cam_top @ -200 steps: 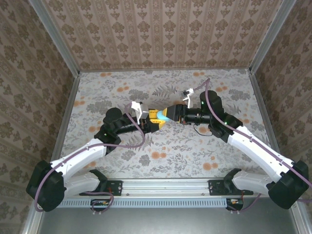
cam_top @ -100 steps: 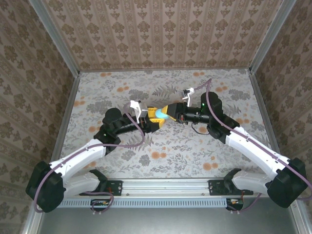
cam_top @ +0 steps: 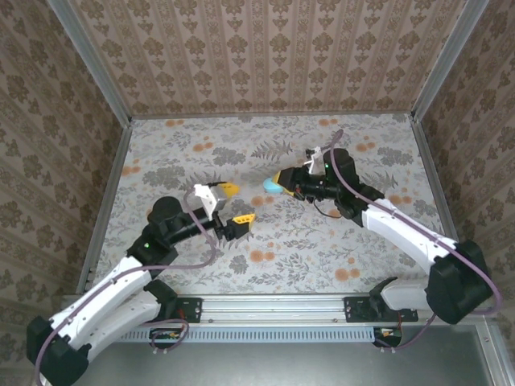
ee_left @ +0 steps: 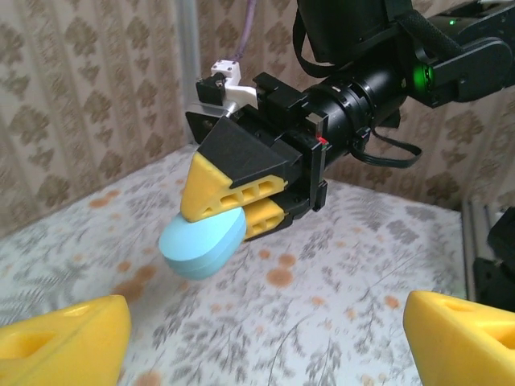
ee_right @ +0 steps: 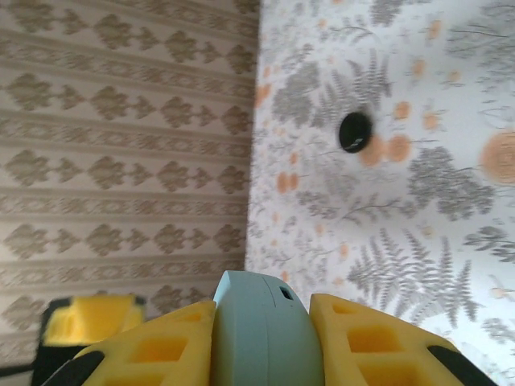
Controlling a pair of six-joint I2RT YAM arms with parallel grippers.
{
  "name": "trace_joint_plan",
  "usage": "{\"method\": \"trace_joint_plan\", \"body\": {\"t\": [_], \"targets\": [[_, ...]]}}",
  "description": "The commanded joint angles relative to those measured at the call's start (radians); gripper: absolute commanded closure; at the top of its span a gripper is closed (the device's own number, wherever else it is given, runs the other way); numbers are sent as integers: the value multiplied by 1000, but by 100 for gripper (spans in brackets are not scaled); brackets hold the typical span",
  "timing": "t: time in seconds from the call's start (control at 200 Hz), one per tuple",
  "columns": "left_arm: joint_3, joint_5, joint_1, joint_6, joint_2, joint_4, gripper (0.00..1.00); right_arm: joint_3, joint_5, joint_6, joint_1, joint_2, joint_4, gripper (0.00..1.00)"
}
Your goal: Insert wireless bluetooth earbuds into charging case
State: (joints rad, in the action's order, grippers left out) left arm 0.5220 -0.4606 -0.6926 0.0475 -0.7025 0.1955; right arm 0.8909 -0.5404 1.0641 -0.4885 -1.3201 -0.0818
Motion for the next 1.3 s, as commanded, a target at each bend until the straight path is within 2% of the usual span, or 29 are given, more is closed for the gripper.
{"method": "trace_joint_plan", "body": {"t": [0.0,0.095,0.335,0.435,0.55,0.715,0.91,0.97,1.035,1.08,1.14,1.295], "targets": [[-24,166,17,-21,70,-178,12,-5,42,-68,4,-122,-31,72],[-30,256,34,13,112,-264,12,25,28,-88,4,-253,-98,72],[-56,328,72,78,180,-385,11,150,-39,-91,2,-584,-232,75],[-72,328,83,96,203,-390,11,171,-65,-68,1,-659,-284,75],[-86,332,90,98,228,-384,11,175,-53,-97,2,-680,-234,70],[-85,342,102,89,237,-387,10,171,0,-204,5,-642,-52,57],[-54,369,130,64,223,-395,7,115,8,-231,45,-530,22,46],[-44,408,143,50,218,-403,6,102,37,-267,63,-459,78,43],[-31,509,167,52,197,-439,1,108,96,-342,83,-370,185,41],[-19,569,200,46,171,-456,0,124,144,-406,97,-311,271,41],[-7,591,270,28,133,-445,0,143,219,-495,114,-234,377,39],[-5,540,437,23,5,-319,0,133,461,-656,170,-34,500,28]]}}
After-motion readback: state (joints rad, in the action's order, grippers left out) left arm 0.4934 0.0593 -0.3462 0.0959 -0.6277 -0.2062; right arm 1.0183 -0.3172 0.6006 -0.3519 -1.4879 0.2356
